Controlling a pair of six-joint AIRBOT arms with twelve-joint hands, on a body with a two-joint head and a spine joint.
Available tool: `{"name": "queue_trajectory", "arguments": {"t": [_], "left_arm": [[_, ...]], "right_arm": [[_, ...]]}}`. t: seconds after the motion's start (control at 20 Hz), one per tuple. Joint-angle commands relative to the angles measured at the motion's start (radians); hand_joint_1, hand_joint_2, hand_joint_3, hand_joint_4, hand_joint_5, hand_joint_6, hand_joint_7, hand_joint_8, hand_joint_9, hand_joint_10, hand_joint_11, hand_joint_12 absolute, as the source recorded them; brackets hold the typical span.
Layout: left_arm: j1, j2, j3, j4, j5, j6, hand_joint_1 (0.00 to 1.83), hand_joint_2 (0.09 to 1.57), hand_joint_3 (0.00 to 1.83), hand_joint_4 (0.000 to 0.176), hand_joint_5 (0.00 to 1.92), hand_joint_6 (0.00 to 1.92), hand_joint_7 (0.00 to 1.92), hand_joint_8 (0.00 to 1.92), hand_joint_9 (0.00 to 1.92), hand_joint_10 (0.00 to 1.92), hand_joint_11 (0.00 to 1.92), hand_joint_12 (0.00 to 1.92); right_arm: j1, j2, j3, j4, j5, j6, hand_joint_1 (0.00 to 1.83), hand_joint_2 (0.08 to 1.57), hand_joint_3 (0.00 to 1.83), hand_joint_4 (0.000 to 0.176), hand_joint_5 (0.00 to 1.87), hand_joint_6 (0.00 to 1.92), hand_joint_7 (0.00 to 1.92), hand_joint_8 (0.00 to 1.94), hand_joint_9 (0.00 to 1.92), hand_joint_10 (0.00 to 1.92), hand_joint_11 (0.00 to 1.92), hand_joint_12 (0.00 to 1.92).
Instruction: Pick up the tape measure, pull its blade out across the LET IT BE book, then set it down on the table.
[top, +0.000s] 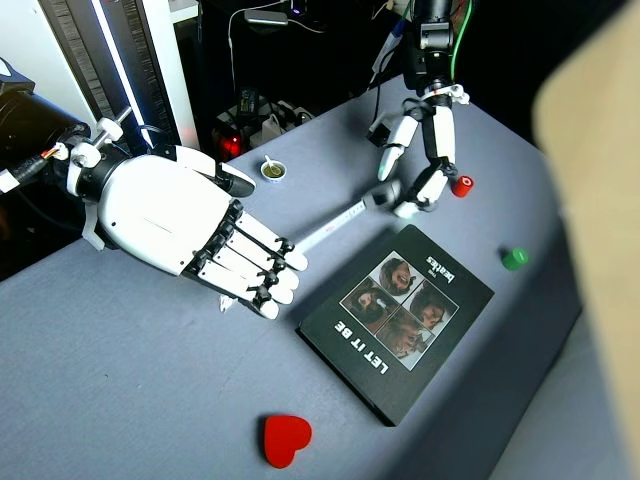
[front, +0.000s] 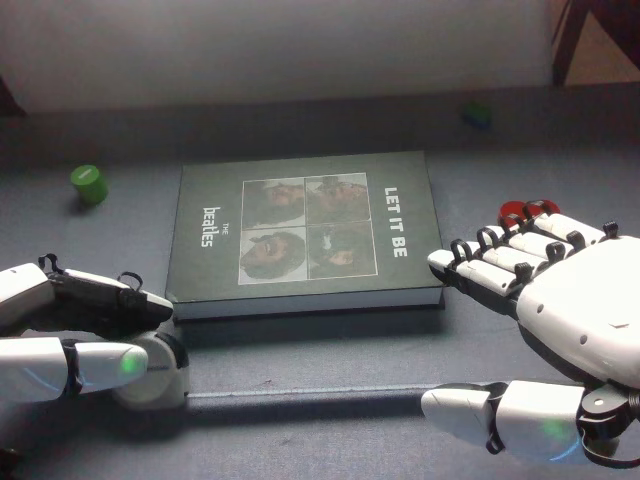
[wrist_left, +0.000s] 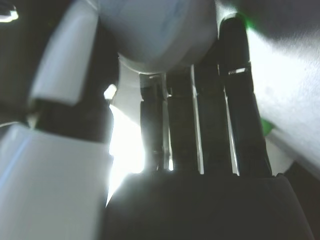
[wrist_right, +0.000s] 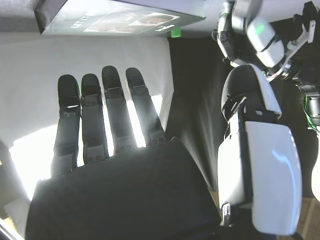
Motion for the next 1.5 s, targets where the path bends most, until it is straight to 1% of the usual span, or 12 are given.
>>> {"name": "queue_trajectory", "arguments": {"t": [0.0,0.45,0.65,0.8,1.0,1.1,1.15,1.25,1.3,1.35,1.4,1.45], "left_arm": [[-0.006,-0.005,0.008,-0.019,-0.104,-0.006,0.61,1.05,0.00,0.000,0.63,0.00,0.65,0.00,0.65,0.00,0.43,0.54],[-0.099,0.089,0.028,-0.017,-0.055,0.064,0.40,0.95,0.00,0.000,0.35,0.00,0.35,0.00,0.34,0.00,0.16,0.57],[-0.247,0.102,0.045,0.064,0.049,0.068,0.38,0.96,0.00,0.000,0.39,0.01,0.34,0.01,0.33,0.00,0.13,0.63],[-0.365,0.100,0.014,0.017,0.090,0.217,0.38,0.96,0.00,0.000,0.40,0.01,0.38,0.01,0.36,0.01,0.15,0.64],[-0.617,0.079,-0.091,-0.274,0.302,0.818,0.38,0.97,0.00,0.000,0.45,0.01,0.44,0.01,0.40,0.01,0.18,0.64],[-0.703,0.075,-0.161,-0.546,0.338,1.283,0.44,1.04,0.00,0.000,0.60,0.00,0.70,0.00,0.68,0.02,0.33,0.61],[-0.771,0.077,-0.217,-0.800,0.346,1.609,0.52,1.05,0.00,0.000,0.69,0.01,0.82,0.02,0.80,0.05,0.47,0.68],[-0.864,0.078,-0.279,-1.136,0.342,2.058,0.61,1.07,0.00,0.000,0.85,0.01,0.90,0.02,0.89,0.07,0.55,0.91],[-0.908,0.077,-0.301,-1.305,0.335,2.250,0.65,1.06,0.00,0.000,0.94,0.01,0.93,0.02,0.90,0.14,0.54,1.09],[-0.936,0.073,-0.324,-1.435,0.304,2.377,0.68,1.06,0.00,0.000,1.06,0.03,0.99,0.05,0.83,0.50,0.54,1.28],[-0.952,0.067,-0.353,-1.479,0.257,2.443,0.72,1.06,0.00,0.000,1.17,0.12,1.03,0.17,0.77,0.89,0.57,1.41],[-0.950,0.062,-0.393,-1.489,0.183,2.469,0.75,1.07,0.00,0.000,1.12,0.46,0.97,0.53,0.78,1.13,0.63,1.48]], "right_arm": [[0.001,0.004,-0.004,-0.056,-0.069,0.001,0.03,1.08,0.00,0.000,0.14,0.00,0.18,0.00,0.13,0.00,0.00,0.61],[-0.002,0.002,-0.004,-0.056,-0.064,0.000,0.04,1.08,0.00,0.000,0.16,0.00,0.20,0.00,0.14,0.00,0.00,0.63],[-0.002,0.000,-0.004,-0.057,-0.058,-0.001,0.04,1.08,0.00,0.000,0.15,0.00,0.19,0.00,0.14,0.00,0.00,0.67],[0.001,-0.004,-0.003,-0.057,-0.058,-0.003,0.03,1.11,0.01,0.000,0.21,0.01,0.26,0.01,0.20,0.01,0.00,0.77],[0.037,-0.038,0.014,-0.056,-0.094,-0.024,0.02,1.14,0.01,0.000,0.30,0.02,0.35,0.01,0.26,0.02,0.00,0.86],[0.058,-0.066,0.024,-0.044,-0.126,-0.047,0.18,1.16,0.00,0.000,0.55,0.02,0.68,0.02,0.55,0.04,0.09,1.11],[0.076,-0.088,0.026,-0.004,-0.155,-0.081,0.30,1.16,0.00,0.000,0.68,0.04,0.80,0.04,0.69,0.09,0.22,1.18],[0.109,-0.128,0.025,0.078,-0.216,-0.134,0.47,1.16,0.00,0.000,0.93,0.07,0.98,0.11,0.73,0.60,0.44,1.37],[0.126,-0.146,0.025,0.110,-0.239,-0.151,0.55,1.15,0.00,0.000,1.00,0.13,0.98,0.33,0.68,0.99,0.52,1.51],[0.138,-0.161,0.024,0.125,-0.256,-0.158,0.65,1.14,0.00,0.000,0.97,0.44,0.88,0.80,0.67,1.35,0.63,1.69],[0.150,-0.175,0.021,0.144,-0.276,-0.166,0.73,1.13,0.00,0.000,0.86,0.91,0.82,1.16,0.72,1.59,0.77,1.83],[0.165,-0.193,0.014,0.176,-0.305,-0.177,0.80,1.13,0.00,0.000,0.79,1.27,0.79,1.49,0.79,1.84,0.91,1.90]]}}
